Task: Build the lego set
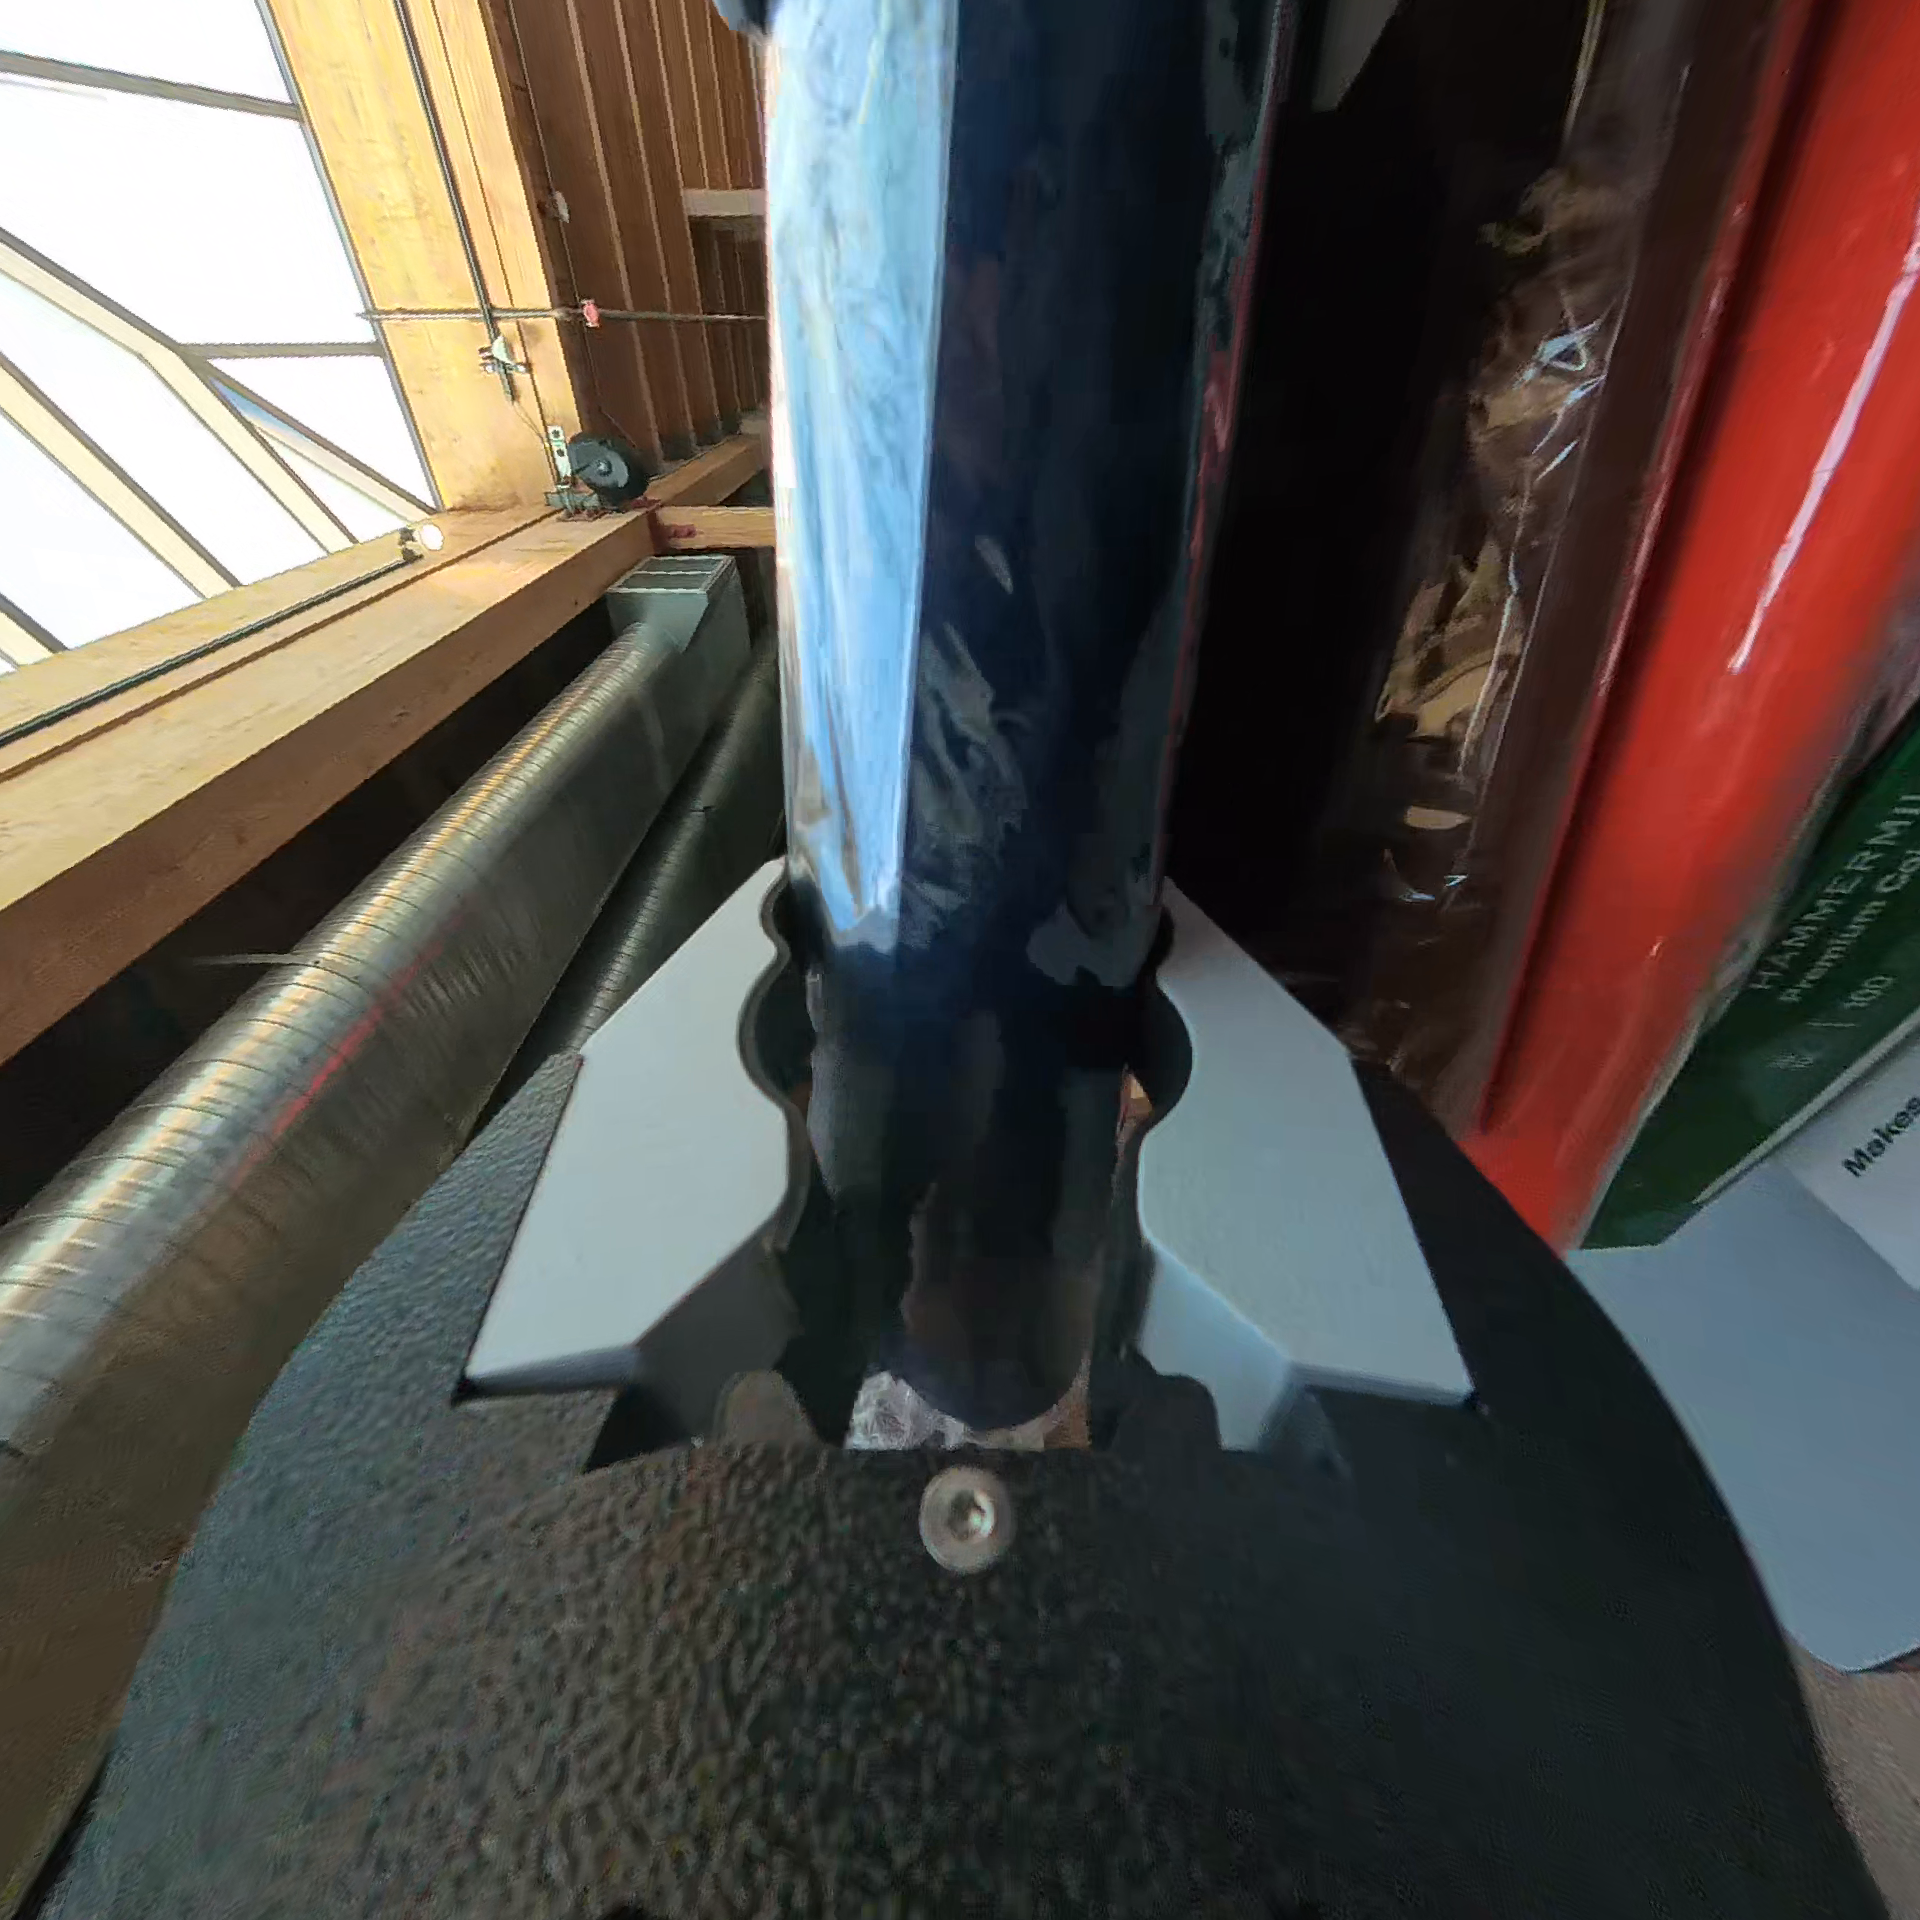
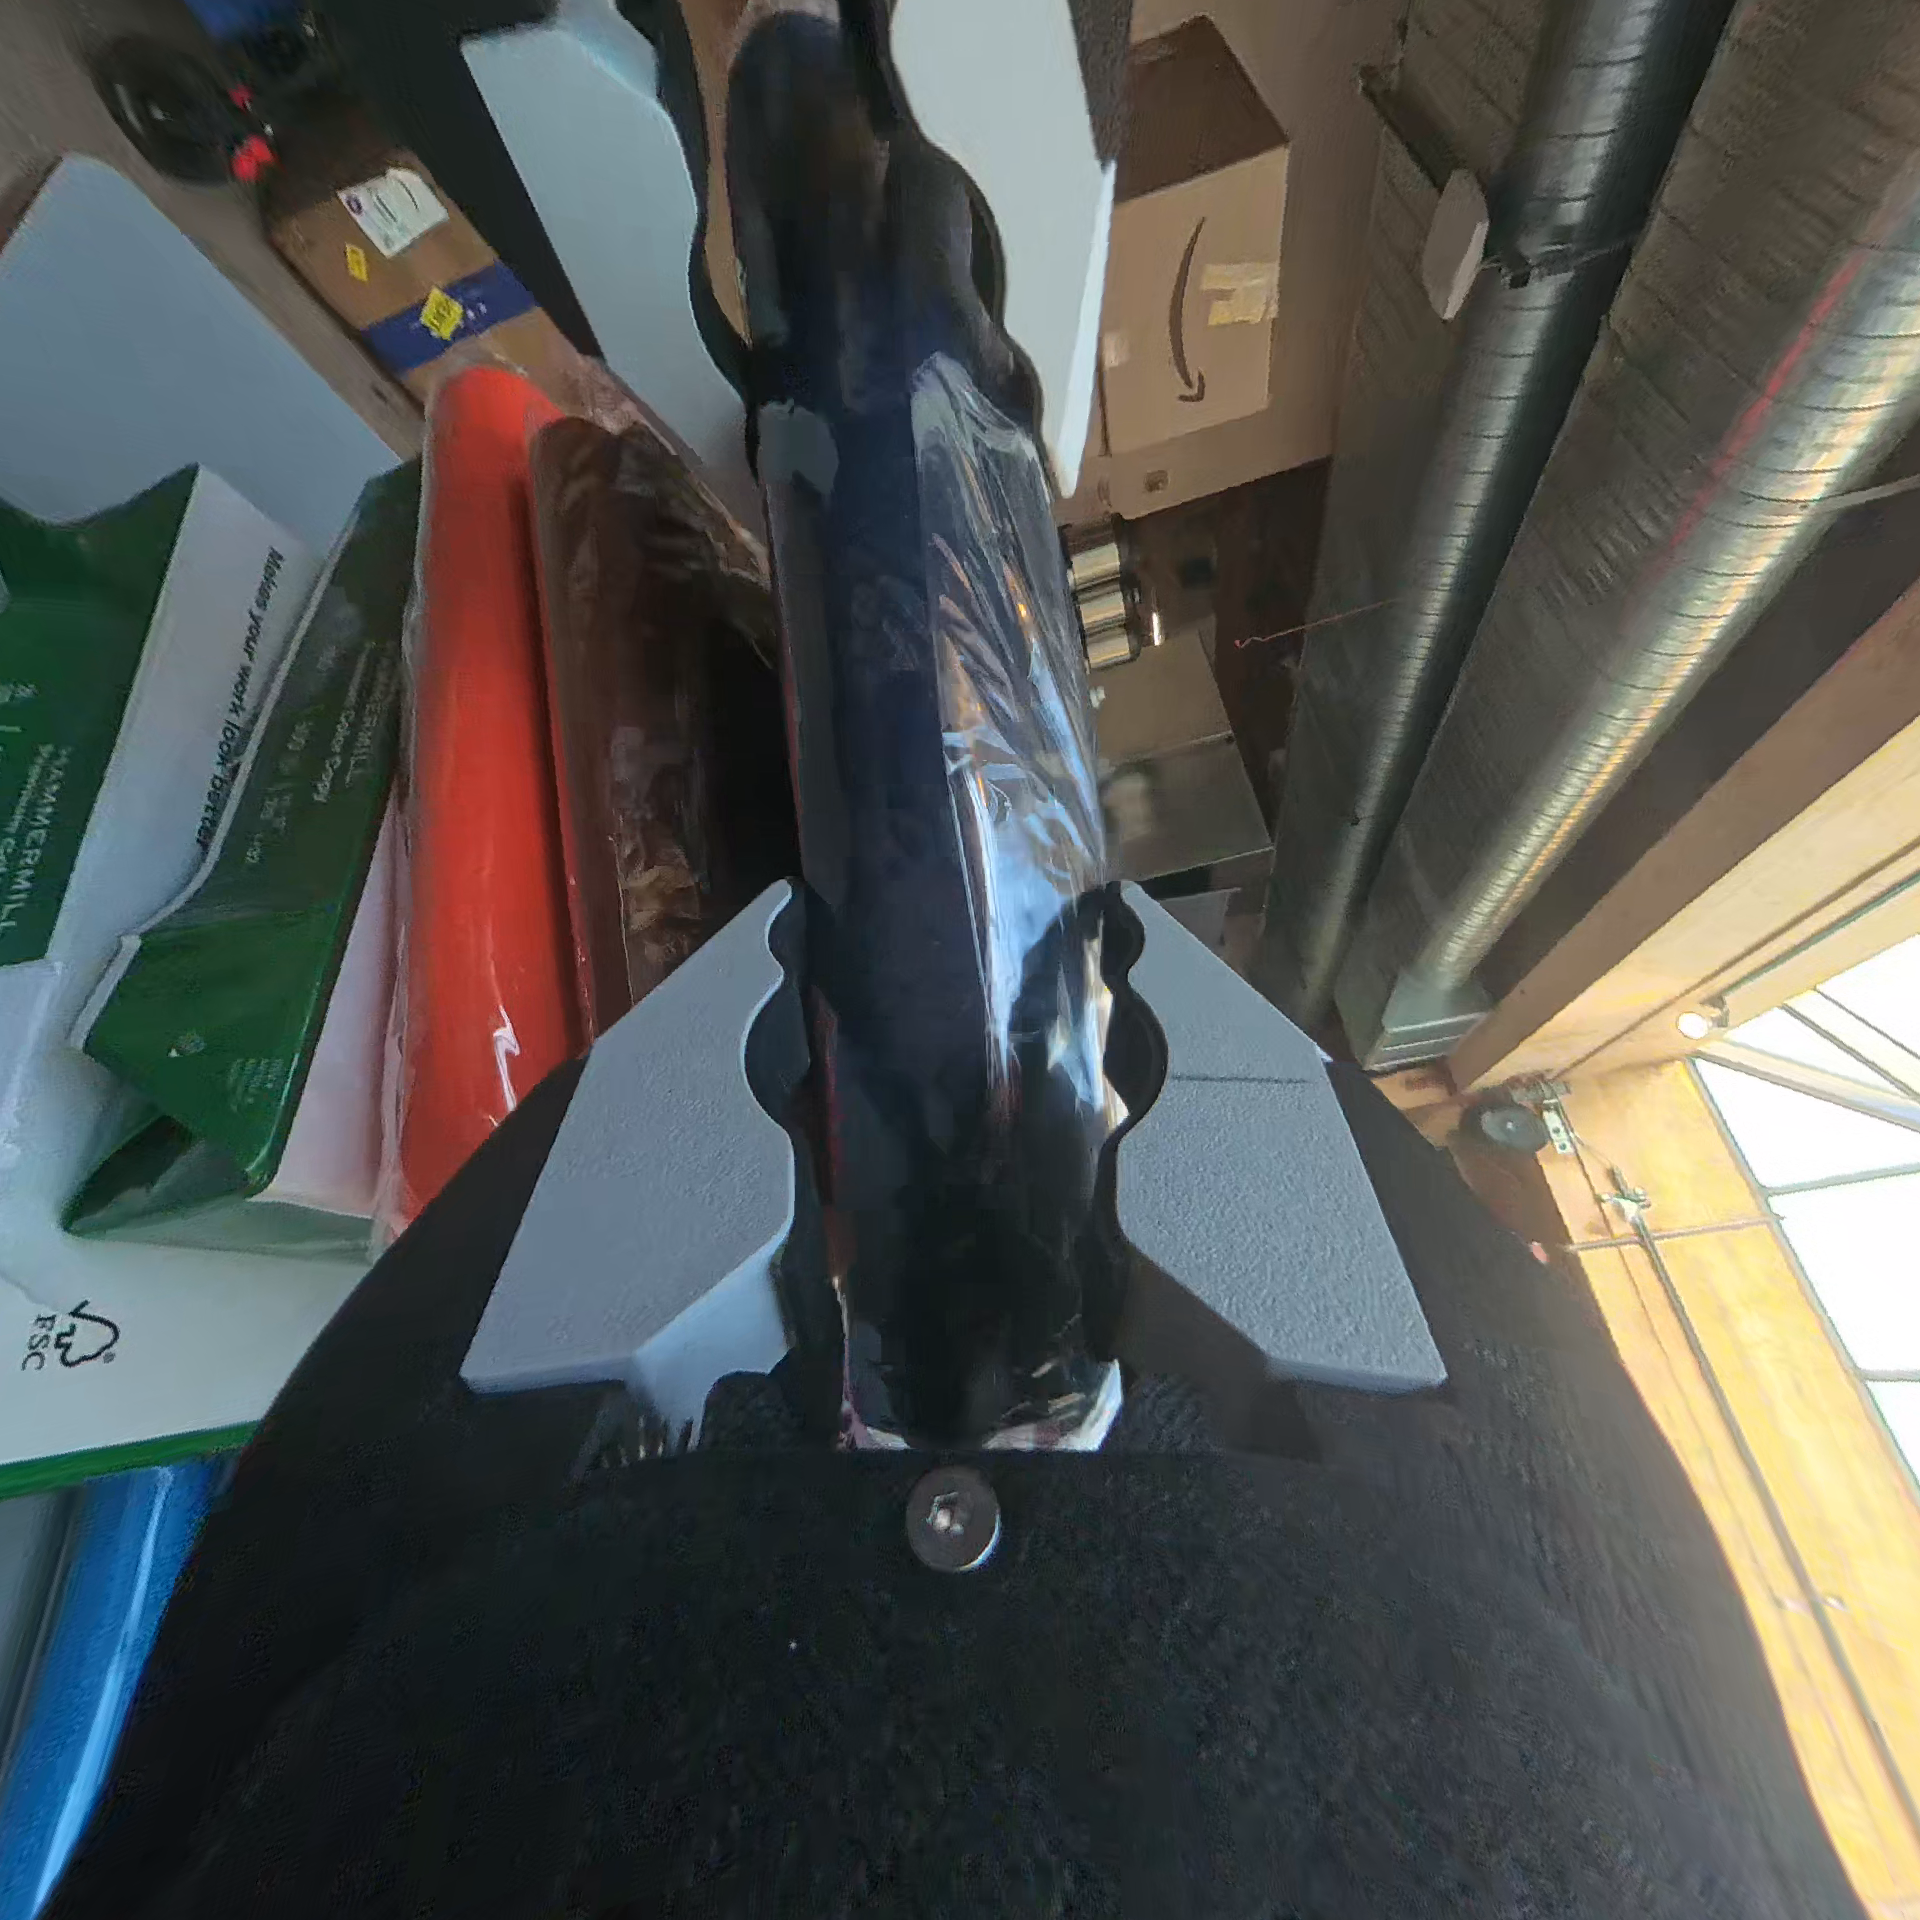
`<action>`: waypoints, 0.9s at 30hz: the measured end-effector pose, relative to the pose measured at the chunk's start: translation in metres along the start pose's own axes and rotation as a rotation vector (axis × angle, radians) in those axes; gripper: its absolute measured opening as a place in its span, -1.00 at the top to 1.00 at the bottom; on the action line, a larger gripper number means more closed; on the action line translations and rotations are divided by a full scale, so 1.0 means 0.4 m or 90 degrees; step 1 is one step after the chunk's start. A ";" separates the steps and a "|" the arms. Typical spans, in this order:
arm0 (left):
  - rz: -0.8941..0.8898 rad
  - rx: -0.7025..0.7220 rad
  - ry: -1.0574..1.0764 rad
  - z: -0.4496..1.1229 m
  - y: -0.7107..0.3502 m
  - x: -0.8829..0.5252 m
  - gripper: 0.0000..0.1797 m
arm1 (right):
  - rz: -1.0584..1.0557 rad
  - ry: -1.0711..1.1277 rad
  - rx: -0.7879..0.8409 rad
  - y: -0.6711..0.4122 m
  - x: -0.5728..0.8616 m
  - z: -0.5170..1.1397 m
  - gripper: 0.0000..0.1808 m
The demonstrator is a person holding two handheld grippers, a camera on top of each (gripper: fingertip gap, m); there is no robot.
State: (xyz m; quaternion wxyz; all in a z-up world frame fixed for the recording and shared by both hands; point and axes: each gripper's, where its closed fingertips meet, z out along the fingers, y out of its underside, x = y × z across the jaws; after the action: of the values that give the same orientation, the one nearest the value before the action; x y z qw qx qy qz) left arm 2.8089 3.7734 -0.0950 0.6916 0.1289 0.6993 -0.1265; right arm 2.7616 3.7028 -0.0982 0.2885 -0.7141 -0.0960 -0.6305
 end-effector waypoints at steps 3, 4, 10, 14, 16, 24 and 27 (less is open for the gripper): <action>0.002 0.001 -0.026 -0.028 0.005 -0.017 0.38 | -0.041 0.038 -0.072 0.063 0.024 0.010 0.04; -0.001 -0.003 -0.039 -0.041 0.007 -0.026 0.39 | -0.066 0.059 -0.087 0.078 0.038 0.012 0.01; 0.005 -0.056 -0.133 -0.131 0.030 -0.084 0.42 | -0.157 0.129 -0.002 -0.006 0.093 0.005 0.34; 0.032 -0.088 -0.230 -0.190 0.020 -0.137 0.42 | -0.208 0.200 0.053 -0.054 0.139 -0.023 0.37; 0.044 -0.093 -0.294 -0.217 0.001 -0.180 0.41 | -0.239 0.253 0.073 -0.076 0.178 -0.054 0.37; 0.058 -0.035 -0.416 -0.218 -0.240 -0.355 0.40 | -0.290 0.370 0.038 -0.004 0.379 -0.272 0.36; 0.057 0.019 -0.440 -0.190 -0.405 -0.392 0.40 | -0.312 0.395 -0.011 0.093 0.437 -0.405 0.36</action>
State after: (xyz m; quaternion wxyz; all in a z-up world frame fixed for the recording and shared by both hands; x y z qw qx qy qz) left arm 2.6820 3.6479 0.0624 0.8905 0.1191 0.4153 -0.1426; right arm 2.6759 3.5465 0.0643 0.1386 -0.4478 -0.1668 -0.8674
